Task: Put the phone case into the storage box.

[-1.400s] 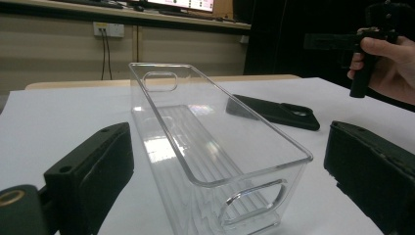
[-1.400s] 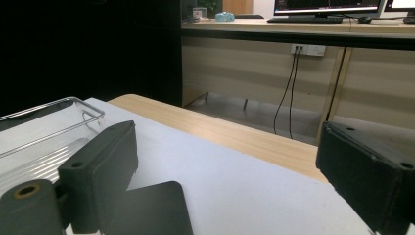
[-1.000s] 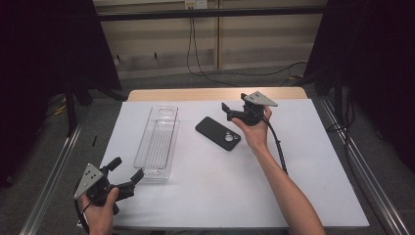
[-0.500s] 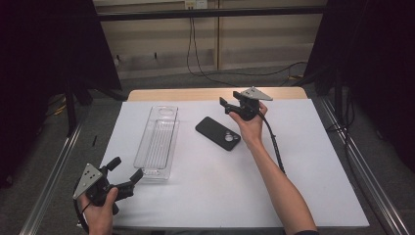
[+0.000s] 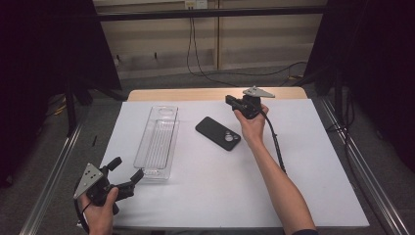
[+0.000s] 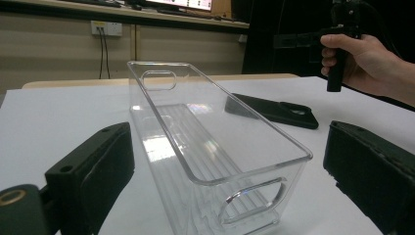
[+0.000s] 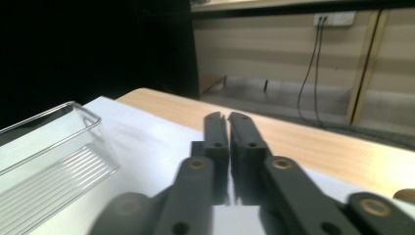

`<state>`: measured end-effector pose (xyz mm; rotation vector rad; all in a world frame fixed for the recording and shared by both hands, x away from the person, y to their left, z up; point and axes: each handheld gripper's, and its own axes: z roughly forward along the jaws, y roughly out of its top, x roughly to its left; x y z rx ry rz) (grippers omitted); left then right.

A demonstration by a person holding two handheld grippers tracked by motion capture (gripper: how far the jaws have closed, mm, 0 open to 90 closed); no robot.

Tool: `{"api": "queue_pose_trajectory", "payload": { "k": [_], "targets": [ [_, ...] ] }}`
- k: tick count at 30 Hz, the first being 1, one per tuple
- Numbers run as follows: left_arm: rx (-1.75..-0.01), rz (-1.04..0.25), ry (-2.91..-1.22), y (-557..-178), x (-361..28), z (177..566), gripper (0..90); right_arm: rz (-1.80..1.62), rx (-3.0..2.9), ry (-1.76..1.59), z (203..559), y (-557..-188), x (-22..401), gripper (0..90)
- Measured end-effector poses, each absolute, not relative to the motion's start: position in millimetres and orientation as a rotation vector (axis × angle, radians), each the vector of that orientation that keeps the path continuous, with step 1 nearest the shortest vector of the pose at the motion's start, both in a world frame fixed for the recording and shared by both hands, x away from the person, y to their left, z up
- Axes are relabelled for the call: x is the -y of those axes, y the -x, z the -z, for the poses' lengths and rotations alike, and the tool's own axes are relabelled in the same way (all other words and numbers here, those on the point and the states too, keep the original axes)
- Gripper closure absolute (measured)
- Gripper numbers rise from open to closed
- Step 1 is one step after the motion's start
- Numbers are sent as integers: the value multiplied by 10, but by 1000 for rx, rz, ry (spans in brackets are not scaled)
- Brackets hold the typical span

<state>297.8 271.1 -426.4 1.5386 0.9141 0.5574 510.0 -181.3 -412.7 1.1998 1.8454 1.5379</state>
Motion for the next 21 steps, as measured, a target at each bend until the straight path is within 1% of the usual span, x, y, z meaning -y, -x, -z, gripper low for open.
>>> {"api": "queue_pose_trajectory", "payload": {
  "k": [14,21],
  "targets": [
    [-914,-560,-1538,-2979,-2725,4261,48,-1424,-2104,-1244,3914,-5226,1632,900],
    [-912,-560,-1538,-2978,-2726,4260,49,-1307,-2233,-1287,3931,-5310,1546,900]
  ]
}}
